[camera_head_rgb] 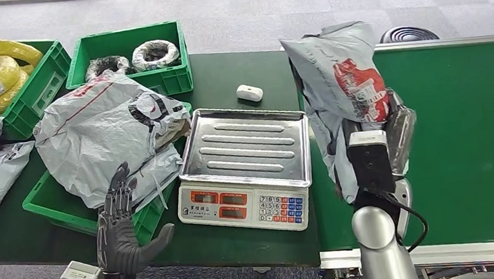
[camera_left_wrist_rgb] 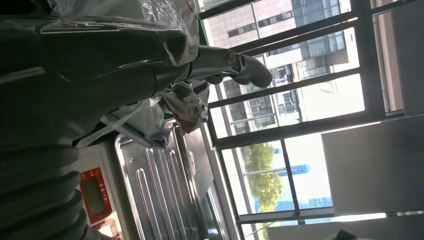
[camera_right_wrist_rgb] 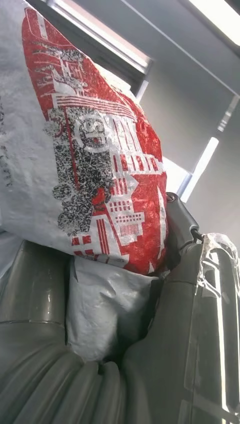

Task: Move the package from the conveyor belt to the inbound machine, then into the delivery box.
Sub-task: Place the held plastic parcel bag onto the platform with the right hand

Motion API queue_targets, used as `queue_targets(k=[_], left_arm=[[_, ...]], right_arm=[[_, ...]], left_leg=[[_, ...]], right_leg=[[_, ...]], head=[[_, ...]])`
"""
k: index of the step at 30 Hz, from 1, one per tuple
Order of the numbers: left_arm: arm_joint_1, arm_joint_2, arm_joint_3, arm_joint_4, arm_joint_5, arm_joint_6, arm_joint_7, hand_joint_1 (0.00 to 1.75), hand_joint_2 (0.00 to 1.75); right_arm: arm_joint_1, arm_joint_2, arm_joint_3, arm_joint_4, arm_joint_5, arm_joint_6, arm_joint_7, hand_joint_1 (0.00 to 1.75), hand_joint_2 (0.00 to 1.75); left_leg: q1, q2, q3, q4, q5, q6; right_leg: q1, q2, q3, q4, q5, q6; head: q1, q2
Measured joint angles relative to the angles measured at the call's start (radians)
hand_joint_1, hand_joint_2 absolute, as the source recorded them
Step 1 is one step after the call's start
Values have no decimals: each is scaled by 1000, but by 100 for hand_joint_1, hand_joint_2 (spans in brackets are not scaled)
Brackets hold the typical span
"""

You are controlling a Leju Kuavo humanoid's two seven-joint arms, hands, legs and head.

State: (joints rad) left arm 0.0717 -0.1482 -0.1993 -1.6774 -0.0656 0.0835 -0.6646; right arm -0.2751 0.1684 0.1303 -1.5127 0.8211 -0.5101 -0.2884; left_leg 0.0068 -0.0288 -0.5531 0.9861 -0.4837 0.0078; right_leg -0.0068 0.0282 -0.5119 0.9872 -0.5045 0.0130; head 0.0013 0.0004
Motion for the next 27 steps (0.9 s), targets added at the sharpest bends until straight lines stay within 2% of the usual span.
queue_targets(k=[6, 10, 14, 27], left_arm=[[-33, -4, -4, 13, 0, -6, 2, 0, 175], [-43, -5, -4, 17, 0, -3, 7, 0, 175], [-48, -9, -3, 17, 0, -1, 22, 0, 175], [-54, -4, -3, 31, 0, -4, 28, 0, 175]], right_arm=[[-145, 27, 60, 163, 39, 41, -6, 175, 175], [-207, 47, 95, 228, 47, 49, 8, 174, 175], [-233, 57, 114, 281, 28, 62, 14, 3, 175], [-223, 70, 124, 469, -60, 15, -93, 0, 175]], left_leg=[[0, 0, -1, 0, 0, 0], [0, 0, -2, 0, 0, 0], [0, 0, -2, 0, 0, 0], [0, 0, -3, 0, 0, 0]], right_leg=[[0, 0, -2, 2, 0, 0], [0, 0, -3, 2, 0, 0], [0, 0, -3, 2, 0, 0], [0, 0, -5, 2, 0, 0]], head=[[0, 0], [0, 0], [0, 0], [0, 0]])
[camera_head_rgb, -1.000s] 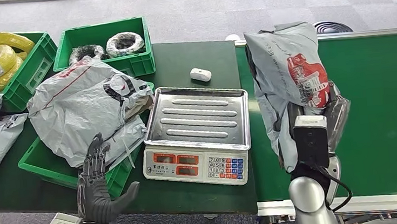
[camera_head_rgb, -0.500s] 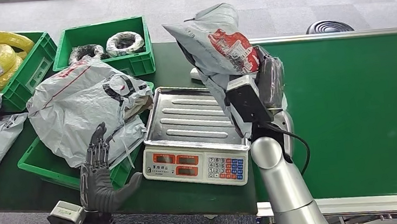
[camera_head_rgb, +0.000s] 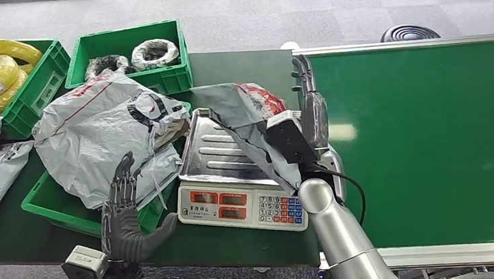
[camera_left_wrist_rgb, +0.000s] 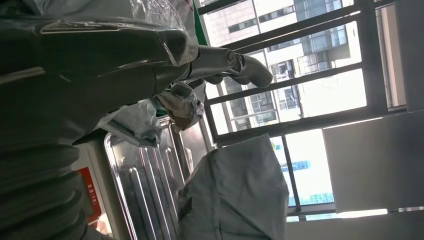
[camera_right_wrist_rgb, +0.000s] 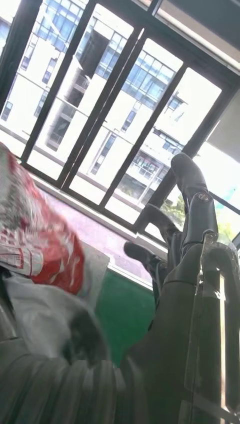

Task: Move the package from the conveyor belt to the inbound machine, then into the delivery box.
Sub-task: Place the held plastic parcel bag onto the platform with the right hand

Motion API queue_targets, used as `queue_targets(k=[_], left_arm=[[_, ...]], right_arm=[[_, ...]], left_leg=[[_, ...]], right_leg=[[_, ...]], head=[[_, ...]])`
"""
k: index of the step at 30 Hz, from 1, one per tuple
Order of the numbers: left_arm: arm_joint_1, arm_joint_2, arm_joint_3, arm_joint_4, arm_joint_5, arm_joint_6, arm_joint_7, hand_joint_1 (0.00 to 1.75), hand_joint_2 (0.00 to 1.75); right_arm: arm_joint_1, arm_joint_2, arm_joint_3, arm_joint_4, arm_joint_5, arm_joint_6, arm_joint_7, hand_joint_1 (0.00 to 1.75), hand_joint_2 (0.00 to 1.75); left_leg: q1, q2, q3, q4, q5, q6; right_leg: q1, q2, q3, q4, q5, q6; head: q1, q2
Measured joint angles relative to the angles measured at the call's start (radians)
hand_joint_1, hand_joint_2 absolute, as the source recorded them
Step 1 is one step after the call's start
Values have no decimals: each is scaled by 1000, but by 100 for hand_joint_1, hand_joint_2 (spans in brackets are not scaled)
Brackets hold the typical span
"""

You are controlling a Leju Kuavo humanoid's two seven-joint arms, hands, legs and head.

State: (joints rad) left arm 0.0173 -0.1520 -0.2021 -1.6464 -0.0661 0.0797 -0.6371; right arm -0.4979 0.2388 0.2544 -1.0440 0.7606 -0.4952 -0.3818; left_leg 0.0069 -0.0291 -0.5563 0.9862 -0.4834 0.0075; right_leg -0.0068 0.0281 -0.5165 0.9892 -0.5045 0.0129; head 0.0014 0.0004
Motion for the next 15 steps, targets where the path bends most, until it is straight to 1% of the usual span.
queue_targets(k=[6, 15], left_arm=[[1, 5, -1, 3, 4, 2, 0, 0, 175], [-7, 17, 2, -5, -4, 27, 0, 0, 175]], right_arm=[[42, 0, 0, -11, -19, -19, -13, 0, 175], [148, -12, 0, -136, -74, -12, -14, 0, 175]], left_leg=[[0, 0, -1, 0, 0, 0], [0, 0, -1, 0, 0, 0]], right_leg=[[0, 0, -1, 0, 0, 0], [0, 0, -1, 0, 0, 0]], head=[[0, 0], [0, 0]])
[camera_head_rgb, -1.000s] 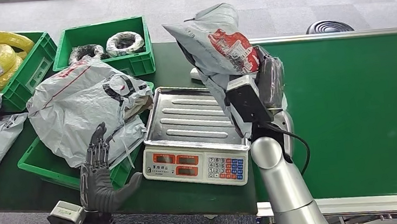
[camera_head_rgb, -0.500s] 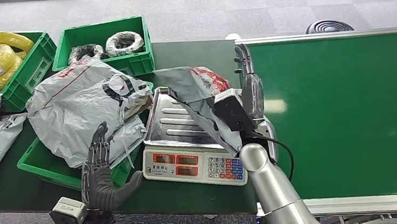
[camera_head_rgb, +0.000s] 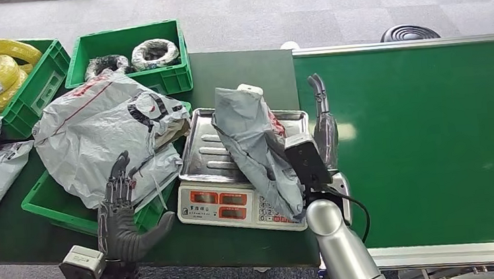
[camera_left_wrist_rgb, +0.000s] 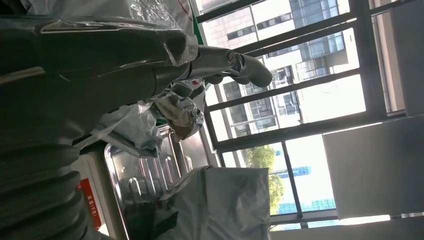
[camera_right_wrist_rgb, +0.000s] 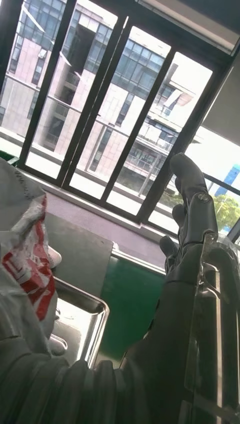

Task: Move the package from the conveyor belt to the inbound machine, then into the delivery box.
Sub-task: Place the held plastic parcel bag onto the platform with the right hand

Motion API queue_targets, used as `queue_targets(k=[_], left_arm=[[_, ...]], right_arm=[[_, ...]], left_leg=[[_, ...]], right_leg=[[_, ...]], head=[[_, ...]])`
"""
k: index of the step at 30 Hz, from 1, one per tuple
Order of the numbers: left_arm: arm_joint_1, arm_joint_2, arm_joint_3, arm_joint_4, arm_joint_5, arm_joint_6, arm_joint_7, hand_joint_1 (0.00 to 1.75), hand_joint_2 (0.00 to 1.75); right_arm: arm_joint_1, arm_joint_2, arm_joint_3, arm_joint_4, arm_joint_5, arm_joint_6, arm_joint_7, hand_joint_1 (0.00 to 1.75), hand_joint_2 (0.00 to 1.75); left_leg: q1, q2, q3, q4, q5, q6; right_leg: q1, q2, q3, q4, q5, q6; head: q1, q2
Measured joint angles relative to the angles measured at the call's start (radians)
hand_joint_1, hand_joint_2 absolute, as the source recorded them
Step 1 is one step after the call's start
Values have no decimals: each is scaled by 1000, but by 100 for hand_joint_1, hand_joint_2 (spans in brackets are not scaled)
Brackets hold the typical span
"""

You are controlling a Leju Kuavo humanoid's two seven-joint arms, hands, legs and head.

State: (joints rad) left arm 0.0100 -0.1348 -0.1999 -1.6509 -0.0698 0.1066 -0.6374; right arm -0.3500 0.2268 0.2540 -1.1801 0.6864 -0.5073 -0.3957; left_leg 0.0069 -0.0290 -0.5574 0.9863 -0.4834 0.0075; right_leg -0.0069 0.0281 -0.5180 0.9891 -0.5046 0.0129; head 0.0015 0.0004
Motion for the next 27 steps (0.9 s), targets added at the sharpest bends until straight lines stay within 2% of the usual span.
queue_targets(k=[9, 19, 23, 27], left_arm=[[-86, 9, 15, -30, -123, 65, 56, 0, 175], [-148, 11, 26, -55, -179, 73, 84, 0, 175], [-149, 11, 26, -55, -182, 74, 84, 0, 175], [-148, 12, 26, -55, -183, 75, 84, 0, 175]], right_arm=[[96, -9, -6, -75, -48, 14, -7, 0, 175], [196, -16, -25, -142, -66, -13, -39, 0, 175], [224, -18, -46, -175, -85, -49, -71, 0, 175], [260, -18, -72, -250, -108, -135, -128, 0, 175]], left_leg=[[0, 0, 1, 0, 0, 0], [0, 0, 0, 0, 0, -1], [0, 0, 0, 0, 1, -1], [0, 0, 0, 0, 1, -1]], right_leg=[[0, 0, 0, 0, 0, 0], [0, 0, 0, 0, 0, 0], [0, 0, 0, 0, 0, 0], [0, 0, 0, 0, 0, 0]], head=[[0, 0], [0, 0], [0, 0], [0, 0]])
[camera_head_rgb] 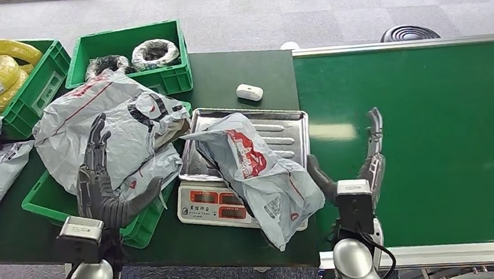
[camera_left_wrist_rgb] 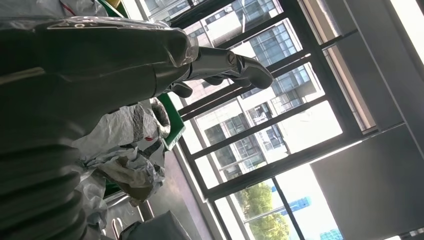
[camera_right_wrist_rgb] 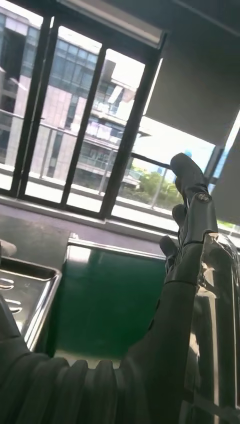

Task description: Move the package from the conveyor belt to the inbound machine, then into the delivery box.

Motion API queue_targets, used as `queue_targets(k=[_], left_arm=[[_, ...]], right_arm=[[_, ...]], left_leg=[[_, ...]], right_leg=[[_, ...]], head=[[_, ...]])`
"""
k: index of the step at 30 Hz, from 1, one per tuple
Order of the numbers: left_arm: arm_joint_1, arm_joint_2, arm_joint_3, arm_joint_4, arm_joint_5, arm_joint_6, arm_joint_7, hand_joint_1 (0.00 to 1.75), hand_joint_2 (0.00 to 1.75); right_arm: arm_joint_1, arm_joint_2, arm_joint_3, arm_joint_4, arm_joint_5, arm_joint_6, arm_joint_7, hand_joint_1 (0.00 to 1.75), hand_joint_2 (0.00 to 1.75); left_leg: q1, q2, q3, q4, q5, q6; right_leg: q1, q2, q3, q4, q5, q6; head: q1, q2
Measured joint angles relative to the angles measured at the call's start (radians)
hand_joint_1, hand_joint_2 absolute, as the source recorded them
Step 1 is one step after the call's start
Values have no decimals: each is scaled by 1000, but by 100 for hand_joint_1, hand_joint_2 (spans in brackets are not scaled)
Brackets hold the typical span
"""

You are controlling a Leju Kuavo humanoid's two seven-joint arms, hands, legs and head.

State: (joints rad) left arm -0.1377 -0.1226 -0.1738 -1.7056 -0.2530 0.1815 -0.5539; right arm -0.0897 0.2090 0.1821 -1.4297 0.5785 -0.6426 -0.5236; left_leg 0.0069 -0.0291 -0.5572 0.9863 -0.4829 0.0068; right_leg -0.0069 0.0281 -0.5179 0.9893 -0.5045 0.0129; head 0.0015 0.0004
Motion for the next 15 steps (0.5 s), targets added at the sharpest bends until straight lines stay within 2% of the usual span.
queue_targets(k=[5, 10, 15], left_arm=[[0, 0, 0, 0, -7, -4, 0, 0, 175], [-3, -1, 0, 14, -12, -9, 0, 0, 175], [-24, -3, 1, 48, -12, -21, 10, 0, 175]], right_arm=[[58, 13, -39, -120, 37, -51, -61, 0, 175], [101, 66, -117, -227, 107, -55, -109, 0, 175], [124, 110, -211, -327, 106, -56, -135, 0, 175]], left_leg=[[0, 0, 0, 0, 0, 0], [0, 0, 0, 0, 0, 0], [0, 0, 0, 0, 0, 0]], right_leg=[[0, 0, 0, 0, 0, 0], [0, 0, -1, 0, 0, 0], [0, 0, -1, 0, 0, 0]], head=[[0, 0], [0, 0], [0, 0]])
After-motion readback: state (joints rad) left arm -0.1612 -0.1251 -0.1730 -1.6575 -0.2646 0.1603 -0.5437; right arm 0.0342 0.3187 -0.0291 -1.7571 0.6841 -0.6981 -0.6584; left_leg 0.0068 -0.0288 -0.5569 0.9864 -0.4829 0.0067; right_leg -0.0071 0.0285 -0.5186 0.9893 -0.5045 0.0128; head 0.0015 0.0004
